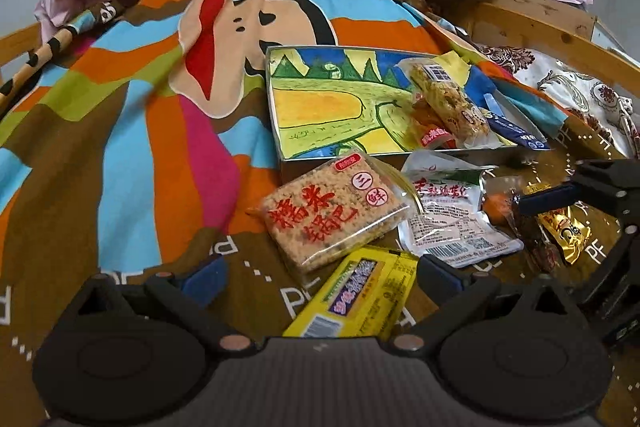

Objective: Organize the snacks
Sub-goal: 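Grasp the yellow wafer bar with the left tool while the right tool grasps the white snack bag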

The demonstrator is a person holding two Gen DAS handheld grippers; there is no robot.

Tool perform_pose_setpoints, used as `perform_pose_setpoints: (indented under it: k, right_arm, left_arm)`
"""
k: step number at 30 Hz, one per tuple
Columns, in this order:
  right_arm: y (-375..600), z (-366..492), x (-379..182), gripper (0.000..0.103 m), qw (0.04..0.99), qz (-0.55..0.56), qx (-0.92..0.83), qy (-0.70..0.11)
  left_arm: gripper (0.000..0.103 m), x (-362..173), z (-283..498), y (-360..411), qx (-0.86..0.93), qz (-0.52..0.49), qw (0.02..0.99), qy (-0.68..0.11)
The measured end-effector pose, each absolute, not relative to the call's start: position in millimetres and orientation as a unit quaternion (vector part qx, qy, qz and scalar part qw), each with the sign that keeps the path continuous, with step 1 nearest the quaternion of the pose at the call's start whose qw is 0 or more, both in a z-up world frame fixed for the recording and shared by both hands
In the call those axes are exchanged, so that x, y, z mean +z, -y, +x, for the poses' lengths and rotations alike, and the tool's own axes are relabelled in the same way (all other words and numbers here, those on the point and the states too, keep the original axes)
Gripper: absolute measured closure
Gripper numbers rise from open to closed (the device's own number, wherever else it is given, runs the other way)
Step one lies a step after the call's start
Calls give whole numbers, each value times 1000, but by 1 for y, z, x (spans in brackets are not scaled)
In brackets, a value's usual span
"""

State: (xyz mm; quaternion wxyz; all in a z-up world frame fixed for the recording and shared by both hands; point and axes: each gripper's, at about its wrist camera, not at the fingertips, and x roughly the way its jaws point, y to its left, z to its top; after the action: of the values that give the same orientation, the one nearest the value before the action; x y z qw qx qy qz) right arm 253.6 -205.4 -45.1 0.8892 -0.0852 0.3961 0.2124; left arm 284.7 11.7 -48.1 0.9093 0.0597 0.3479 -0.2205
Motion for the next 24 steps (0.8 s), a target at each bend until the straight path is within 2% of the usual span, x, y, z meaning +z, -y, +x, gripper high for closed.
perform_pose_setpoints:
  k: [10, 16, 24]
  right_arm:
    - [211, 250, -42, 2, 892, -119, 212, -381]
    - [218, 250, -42, 2, 891, -160, 210, -369]
    - [203, 265, -55, 1, 874, -243, 217, -360]
  left_arm:
    - [0, -54, 283, -15, -224, 37, 893, -388]
    - [1, -58, 277, -3, -236, 100, 881, -399]
    - [13, -59, 290, 0, -224, 87, 880, -409]
